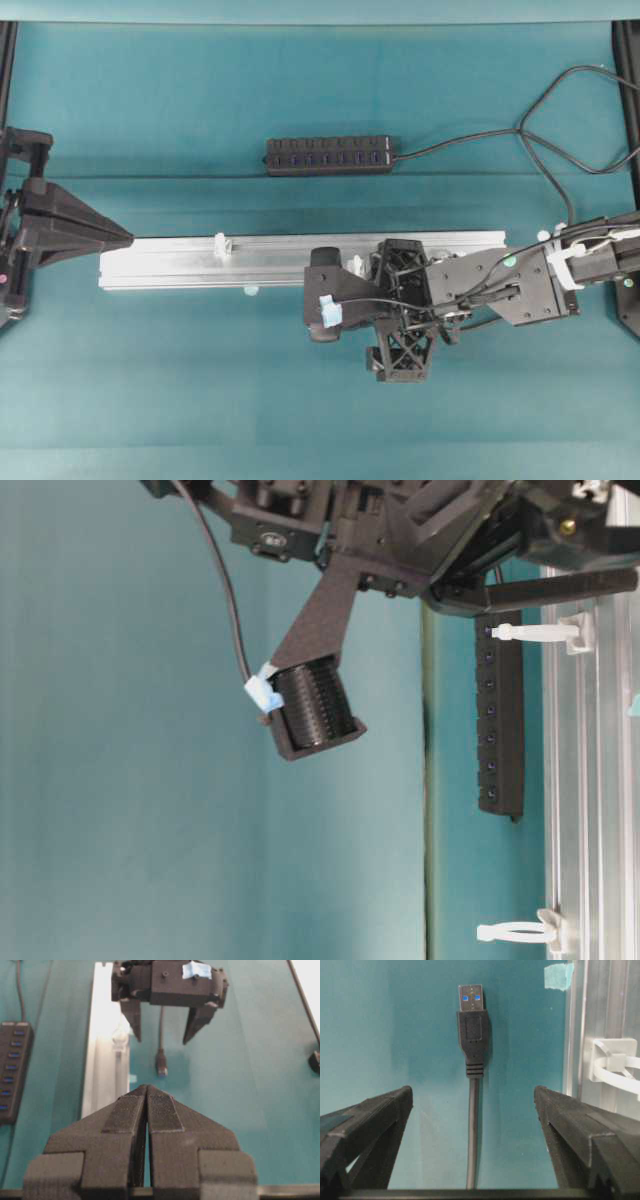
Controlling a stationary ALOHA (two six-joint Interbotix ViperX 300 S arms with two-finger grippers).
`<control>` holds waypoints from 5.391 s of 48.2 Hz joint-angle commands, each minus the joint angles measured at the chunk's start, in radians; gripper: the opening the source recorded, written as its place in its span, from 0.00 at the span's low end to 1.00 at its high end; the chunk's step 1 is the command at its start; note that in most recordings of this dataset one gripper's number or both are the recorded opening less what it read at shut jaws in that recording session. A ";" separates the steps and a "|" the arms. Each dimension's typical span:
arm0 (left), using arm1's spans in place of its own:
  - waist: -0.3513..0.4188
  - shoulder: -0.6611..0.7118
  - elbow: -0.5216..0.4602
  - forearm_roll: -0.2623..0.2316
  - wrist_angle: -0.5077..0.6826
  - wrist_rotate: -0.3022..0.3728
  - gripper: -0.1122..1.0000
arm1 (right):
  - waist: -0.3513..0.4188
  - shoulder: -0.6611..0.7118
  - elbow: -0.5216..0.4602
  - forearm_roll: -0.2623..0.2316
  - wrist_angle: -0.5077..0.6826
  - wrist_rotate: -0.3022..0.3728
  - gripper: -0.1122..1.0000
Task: Pass the USB cable through three rings with both arms.
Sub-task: 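Move the right gripper down over the black USB cable plug end, then close the right gripper on the cable just behind the USB plug and lift, then carry the plug right and thread it through the rightmost white ring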
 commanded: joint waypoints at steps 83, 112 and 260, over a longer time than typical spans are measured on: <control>0.003 0.000 -0.003 0.003 -0.011 -0.002 0.12 | -0.018 0.035 -0.003 -0.002 -0.003 -0.005 0.09; 0.003 0.003 -0.003 0.003 -0.015 -0.002 0.12 | -0.023 0.040 -0.015 -0.002 0.012 -0.009 0.02; 0.034 -0.048 -0.026 0.003 -0.009 -0.023 0.12 | -0.123 -0.606 0.293 -0.078 0.489 -0.003 0.02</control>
